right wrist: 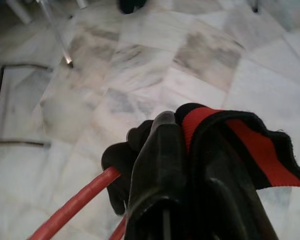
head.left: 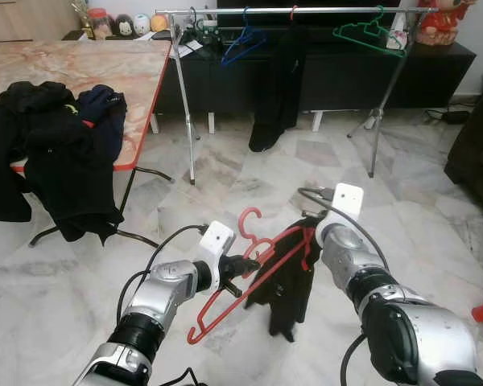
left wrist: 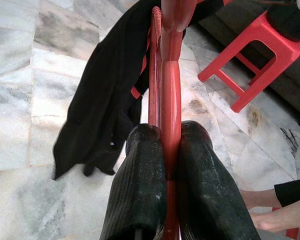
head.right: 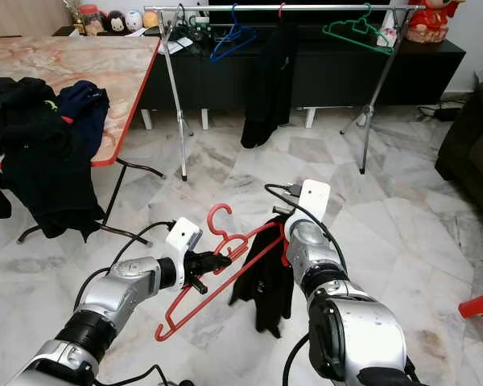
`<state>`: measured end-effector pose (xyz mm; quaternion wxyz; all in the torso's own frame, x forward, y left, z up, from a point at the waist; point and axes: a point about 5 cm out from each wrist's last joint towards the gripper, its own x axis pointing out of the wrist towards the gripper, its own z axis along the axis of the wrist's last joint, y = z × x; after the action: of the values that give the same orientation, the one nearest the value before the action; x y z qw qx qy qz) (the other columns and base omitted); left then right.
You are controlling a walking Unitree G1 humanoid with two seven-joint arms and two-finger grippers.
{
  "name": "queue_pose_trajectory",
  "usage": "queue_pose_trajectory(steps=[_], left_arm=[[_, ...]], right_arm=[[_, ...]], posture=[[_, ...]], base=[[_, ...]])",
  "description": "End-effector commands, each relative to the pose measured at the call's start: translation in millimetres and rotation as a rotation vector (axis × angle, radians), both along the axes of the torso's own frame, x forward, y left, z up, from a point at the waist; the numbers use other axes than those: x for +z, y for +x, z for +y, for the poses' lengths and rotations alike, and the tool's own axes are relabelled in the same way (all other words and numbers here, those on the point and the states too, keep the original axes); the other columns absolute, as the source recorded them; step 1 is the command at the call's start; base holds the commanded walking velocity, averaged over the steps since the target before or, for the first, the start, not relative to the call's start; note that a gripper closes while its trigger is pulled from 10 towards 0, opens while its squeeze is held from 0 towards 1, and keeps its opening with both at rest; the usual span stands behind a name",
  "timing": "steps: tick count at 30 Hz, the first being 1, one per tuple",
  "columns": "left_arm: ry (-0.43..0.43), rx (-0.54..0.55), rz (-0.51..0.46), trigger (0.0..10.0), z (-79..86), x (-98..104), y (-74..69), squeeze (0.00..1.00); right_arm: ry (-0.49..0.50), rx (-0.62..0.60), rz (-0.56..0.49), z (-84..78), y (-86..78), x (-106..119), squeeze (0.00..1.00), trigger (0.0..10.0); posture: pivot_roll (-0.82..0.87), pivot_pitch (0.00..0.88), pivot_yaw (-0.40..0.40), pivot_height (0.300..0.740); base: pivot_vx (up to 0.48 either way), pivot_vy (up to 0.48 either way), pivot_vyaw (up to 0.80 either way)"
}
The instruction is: Hang hanger
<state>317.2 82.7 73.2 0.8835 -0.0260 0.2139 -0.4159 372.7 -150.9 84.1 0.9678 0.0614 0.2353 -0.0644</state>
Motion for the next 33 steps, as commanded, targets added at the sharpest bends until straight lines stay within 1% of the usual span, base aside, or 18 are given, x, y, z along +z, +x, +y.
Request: queue_pose_trajectory(steps=[1, 5, 7, 10, 12, 17, 19, 21, 24, 29, 31, 33], left_arm=[[-0.007, 0.03, -0.033, 10.0, 2.3, 7.2, 6.7, 0.0], [0.001, 0.057, -0.042, 10.0, 2.7, 6.4, 9.8, 0.0], [0.005, 0.102, -0.05, 10.0, 3.6, 7.0, 14.1, 0.0], [0.013, 0.126, -0.066, 10.0, 4.8, 8.1, 16.6, 0.0], [0.016, 0.179, -0.08, 10.0, 8.1, 10.0, 20.9, 0.0], [0.035, 0.265, -0.085, 10.0, 12.8, 11.2, 27.3, 0.0], [0.036, 0.275, -0.084, 10.0, 13.2, 11.3, 28.0, 0.0], [0.043, 0.306, -0.101, 10.0, 15.2, 13.7, 30.9, 0.0], [0.051, 0.311, -0.103, 10.0, 15.9, 14.4, 31.5, 0.0], [0.059, 0.288, -0.12, 10.0, 14.5, 17.4, 31.4, 0.0], [0.05, 0.277, -0.121, 10.0, 13.4, 18.3, 30.8, 0.0], [0.018, 0.223, -0.114, 10.0, 9.9, 19.2, 27.5, 0.0]], right_arm=[[-0.043, 0.07, -0.019, 4.1, 2.9, 5.2, 0.0, 10.0], [-0.13, 0.165, -0.033, 9.2, 4.2, 7.7, 0.0, 10.0], [-0.183, 0.189, -0.038, 7.5, 3.5, 7.2, 0.0, 10.0], [-0.21, 0.197, -0.043, 4.8, 3.0, 7.1, 0.0, 10.0], [-0.232, 0.194, -0.042, -1.1, 1.4, 5.7, 0.0, 10.0], [-0.252, 0.182, -0.025, -9.5, -4.6, -1.7, 0.0, 10.0], [-0.257, 0.181, -0.022, -10.3, -5.5, -2.8, 0.0, 10.0], [-0.304, 0.192, -0.001, -14.6, -13.2, -11.6, 0.0, 10.0], [-0.32, 0.193, 0.004, -15.4, -15.8, -14.3, 0.0, 10.0], [-0.314, 0.204, 0.034, -15.2, -22.8, -24.1, 0.0, 10.0], [-0.303, 0.22, 0.03, -13.1, -23.4, -24.3, 0.0, 10.0], [-0.265, 0.281, -0.019, -6.1, -21.0, -18.2, 0.0, 10.0]], posture=[[-0.03, 0.016, -0.025, 0.74], [-0.03, 0.016, -0.024, 0.74], [-0.04, 0.014, -0.023, 0.74], [-0.04, 0.014, -0.023, 0.74], [-0.04, 0.015, -0.021, 0.74], [-0.05, 0.014, -0.018, 0.74], [-0.05, 0.014, -0.018, 0.74], [-0.05, 0.015, -0.016, 0.74], [-0.05, 0.015, -0.016, 0.74], [-0.05, 0.014, -0.016, 0.74], [-0.05, 0.014, -0.016, 0.74], [-0.05, 0.014, -0.015, 0.74]], base=[[0.0, 0.0, 0.0], [0.0, 0.0, 0.0], [0.0, 0.0, 0.0], [0.0, 0.0, 0.0], [0.0, 0.0, 0.0], [0.0, 0.0, 0.0], [0.0, 0.0, 0.0], [0.0, 0.0, 0.0], [0.0, 0.0, 0.0], [0.0, 0.0, 0.0], [0.0, 0.0, 0.0], [0.0, 0.0, 0.0]])
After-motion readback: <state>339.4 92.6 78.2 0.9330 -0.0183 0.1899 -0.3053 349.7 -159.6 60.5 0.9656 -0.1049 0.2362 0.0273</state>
